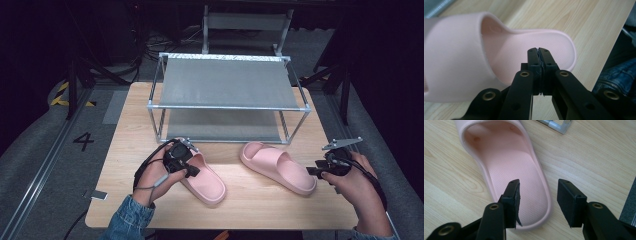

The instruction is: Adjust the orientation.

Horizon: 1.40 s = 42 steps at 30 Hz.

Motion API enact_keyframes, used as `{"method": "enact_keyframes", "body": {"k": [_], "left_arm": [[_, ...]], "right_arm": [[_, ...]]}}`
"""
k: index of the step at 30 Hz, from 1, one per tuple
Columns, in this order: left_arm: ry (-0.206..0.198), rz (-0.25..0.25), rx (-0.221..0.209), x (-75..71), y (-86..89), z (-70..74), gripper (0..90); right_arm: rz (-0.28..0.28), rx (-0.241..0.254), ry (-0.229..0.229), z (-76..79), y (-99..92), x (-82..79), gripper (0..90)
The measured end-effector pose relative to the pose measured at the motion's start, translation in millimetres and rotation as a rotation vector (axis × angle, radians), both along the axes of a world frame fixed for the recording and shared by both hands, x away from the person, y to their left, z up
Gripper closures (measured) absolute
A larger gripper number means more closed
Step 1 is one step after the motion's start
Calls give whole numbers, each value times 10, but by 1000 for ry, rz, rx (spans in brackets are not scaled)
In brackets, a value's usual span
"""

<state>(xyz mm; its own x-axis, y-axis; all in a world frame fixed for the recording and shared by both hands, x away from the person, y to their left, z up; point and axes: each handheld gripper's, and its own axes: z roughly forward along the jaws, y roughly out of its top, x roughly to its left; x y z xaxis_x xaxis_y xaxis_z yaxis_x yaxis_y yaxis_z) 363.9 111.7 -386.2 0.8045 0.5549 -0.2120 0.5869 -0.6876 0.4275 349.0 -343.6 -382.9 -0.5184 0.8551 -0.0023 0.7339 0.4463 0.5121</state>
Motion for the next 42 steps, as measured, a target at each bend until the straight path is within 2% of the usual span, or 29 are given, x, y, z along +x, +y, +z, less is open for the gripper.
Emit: {"method": "enact_keyframes", "body": {"k": [4,9,10,12,16,19,23,28,31,33,37,42], "left_arm": [[-8,18,68,13,-1,-54,849],[-18,70,116,-7,69,-59,822],[-18,86,121,-13,102,-52,812],[-18,101,105,-12,158,-45,813],[-30,153,135,-18,255,-30,801],[-31,172,136,2,331,-29,791],[-61,216,154,43,433,-32,744],[-64,245,137,75,522,-29,717],[-81,283,167,99,572,-11,694],[-89,304,173,98,593,-10,661],[-86,287,140,75,588,13,602],[-60,245,98,41,505,38,508]], "right_arm": [[0,-3,-1,-5,-4,5,537],[12,-6,-2,-9,28,40,536],[13,-4,-3,-8,38,44,536],[24,-5,-3,-8,63,60,535],[36,-3,3,-21,97,89,530],[42,-3,3,-27,107,106,529],[46,-8,7,-46,115,117,525],[42,-8,3,-40,104,112,523],[43,-9,9,-53,90,100,518],[42,-12,9,-54,76,96,517],[40,-13,1,-41,73,96,515],[44,-16,4,-56,87,94,513]]}}
